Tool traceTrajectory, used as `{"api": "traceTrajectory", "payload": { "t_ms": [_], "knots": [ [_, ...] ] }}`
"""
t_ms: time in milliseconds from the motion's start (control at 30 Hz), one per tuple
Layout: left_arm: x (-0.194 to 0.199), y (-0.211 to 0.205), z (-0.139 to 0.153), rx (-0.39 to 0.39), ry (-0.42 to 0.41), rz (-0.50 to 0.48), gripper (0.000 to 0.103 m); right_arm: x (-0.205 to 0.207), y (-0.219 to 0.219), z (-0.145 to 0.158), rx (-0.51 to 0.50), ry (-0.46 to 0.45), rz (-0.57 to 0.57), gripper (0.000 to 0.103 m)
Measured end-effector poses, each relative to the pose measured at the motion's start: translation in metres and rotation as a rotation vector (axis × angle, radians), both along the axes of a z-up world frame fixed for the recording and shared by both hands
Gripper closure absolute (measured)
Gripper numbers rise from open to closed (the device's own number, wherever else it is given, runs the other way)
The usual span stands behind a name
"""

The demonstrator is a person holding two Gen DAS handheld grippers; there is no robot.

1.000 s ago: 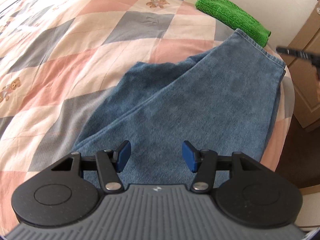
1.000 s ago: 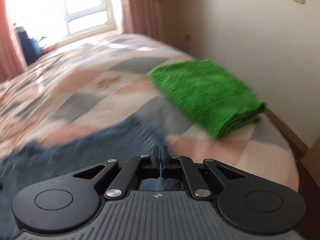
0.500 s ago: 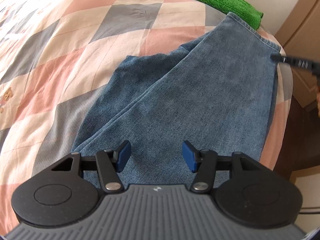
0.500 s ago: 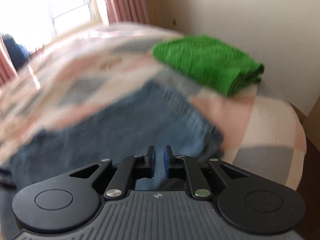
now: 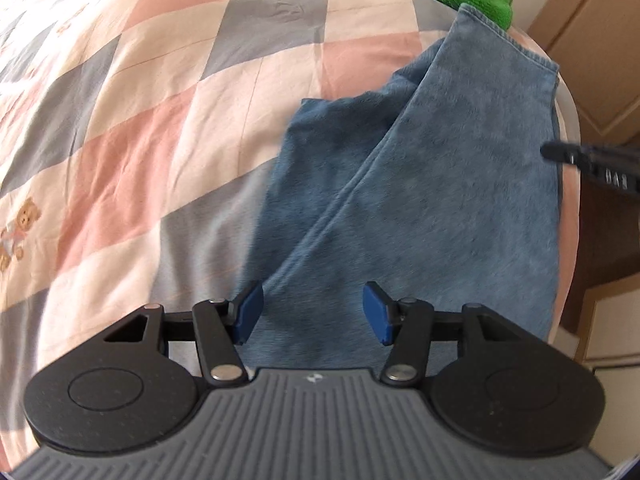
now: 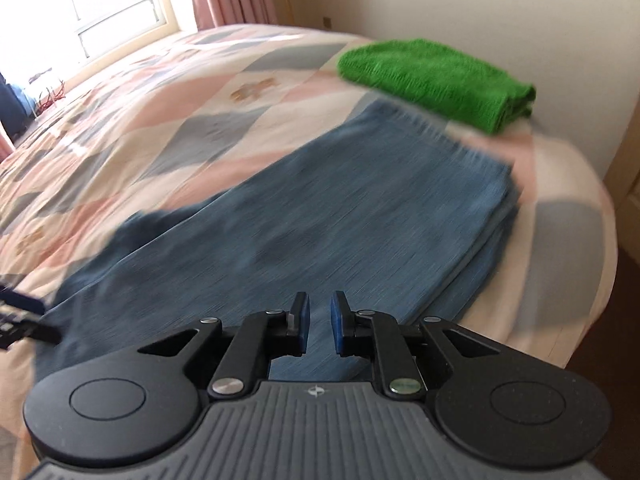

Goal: Fold clothes

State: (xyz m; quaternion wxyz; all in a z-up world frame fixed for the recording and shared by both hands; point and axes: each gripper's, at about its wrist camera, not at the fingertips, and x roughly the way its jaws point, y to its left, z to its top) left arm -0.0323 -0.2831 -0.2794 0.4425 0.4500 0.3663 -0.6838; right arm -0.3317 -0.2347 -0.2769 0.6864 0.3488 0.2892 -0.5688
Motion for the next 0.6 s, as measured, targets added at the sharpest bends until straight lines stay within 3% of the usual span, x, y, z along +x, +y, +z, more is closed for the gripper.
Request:
{"api": "traceTrajectory", "payload": {
  "t_ms": [167,300,367,433,500,600],
  "knots": [
    [0.011,0.000,-0.002,-0.017,0.040,-0.100,0.055,0.040,0.047,0.009,-0.004,-0.023,-0.065,0.086],
    [0.022,0.012,-0.008,-0.054,0.047,-0.180,0.079,0.081,0.096,0.018,-0.090,-0.023,-0.057,0.086],
    [0.031,0.018,-0.008,-0.082,0.055,-0.206,0.082,0.103,0.118,0.018,-0.115,-0.002,-0.028,0.087],
    [0.038,0.020,-0.010,-0.083,0.066,-0.212,0.083,0.124,0.133,0.005,-0.068,0.046,0.015,0.087],
    [0.040,0.020,-0.015,-0.072,0.044,-0.230,0.081,0.138,0.137,-0.020,0.054,0.112,0.032,0.086],
    [0.042,0.024,-0.018,-0.071,0.019,-0.255,0.080,0.139,0.141,-0.016,0.045,0.105,0.013,0.086]
  ]
}}
